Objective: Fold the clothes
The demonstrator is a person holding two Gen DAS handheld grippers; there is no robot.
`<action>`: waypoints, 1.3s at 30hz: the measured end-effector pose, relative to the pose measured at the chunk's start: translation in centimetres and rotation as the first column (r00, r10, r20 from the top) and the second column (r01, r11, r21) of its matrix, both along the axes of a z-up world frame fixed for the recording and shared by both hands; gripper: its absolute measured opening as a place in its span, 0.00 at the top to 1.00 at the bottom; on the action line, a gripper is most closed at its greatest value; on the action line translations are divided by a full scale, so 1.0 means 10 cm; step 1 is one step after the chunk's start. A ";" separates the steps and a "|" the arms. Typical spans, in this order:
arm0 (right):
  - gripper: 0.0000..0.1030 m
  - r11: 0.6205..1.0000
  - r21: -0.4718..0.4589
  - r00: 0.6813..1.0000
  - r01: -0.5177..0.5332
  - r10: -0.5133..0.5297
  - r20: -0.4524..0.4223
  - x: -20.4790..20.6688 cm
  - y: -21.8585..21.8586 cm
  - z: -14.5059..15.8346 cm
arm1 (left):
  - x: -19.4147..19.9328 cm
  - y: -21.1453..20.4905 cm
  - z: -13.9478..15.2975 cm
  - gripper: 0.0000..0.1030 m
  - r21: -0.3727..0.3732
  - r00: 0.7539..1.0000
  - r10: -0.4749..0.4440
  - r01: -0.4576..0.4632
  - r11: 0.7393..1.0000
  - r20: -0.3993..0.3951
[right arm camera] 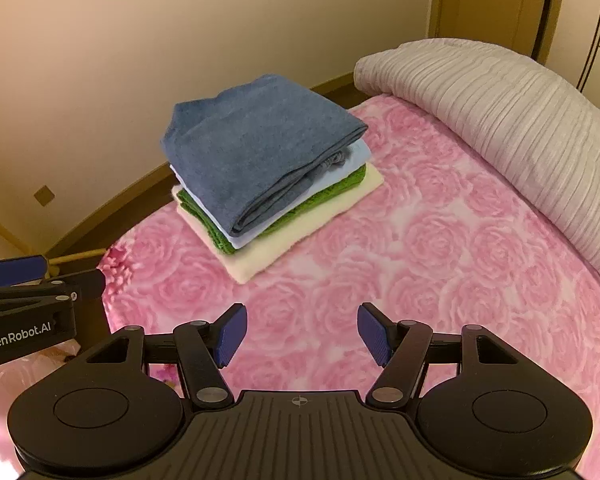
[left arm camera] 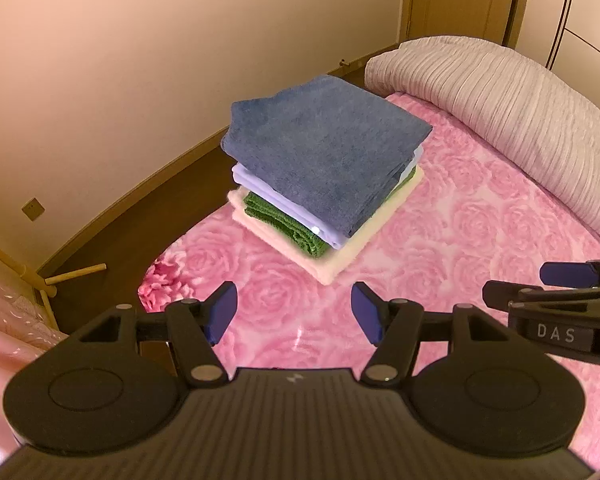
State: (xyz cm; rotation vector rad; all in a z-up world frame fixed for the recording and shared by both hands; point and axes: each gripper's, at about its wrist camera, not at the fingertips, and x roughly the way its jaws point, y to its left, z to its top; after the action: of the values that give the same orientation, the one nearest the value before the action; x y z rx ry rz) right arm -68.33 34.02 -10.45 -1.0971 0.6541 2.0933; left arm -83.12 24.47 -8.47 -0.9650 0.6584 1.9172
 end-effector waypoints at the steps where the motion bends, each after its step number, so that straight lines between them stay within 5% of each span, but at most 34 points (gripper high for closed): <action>1: 0.37 1.000 -0.003 1.000 -0.005 0.005 0.003 -0.02 0.02 -0.02 | -0.01 0.02 -0.01 0.42 -0.003 1.000 0.002 -0.002 1.000 0.002; 39: 0.37 0.994 -0.104 0.998 -0.018 0.025 0.063 -0.38 0.65 -0.50 | -0.33 0.56 -0.57 0.42 -0.094 0.999 0.036 -0.034 0.995 0.019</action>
State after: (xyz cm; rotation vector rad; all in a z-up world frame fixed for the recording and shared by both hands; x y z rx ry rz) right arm -72.17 40.54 -15.43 -1.2282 0.7291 2.0526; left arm -86.47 30.10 -14.22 -1.0604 0.7289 1.9183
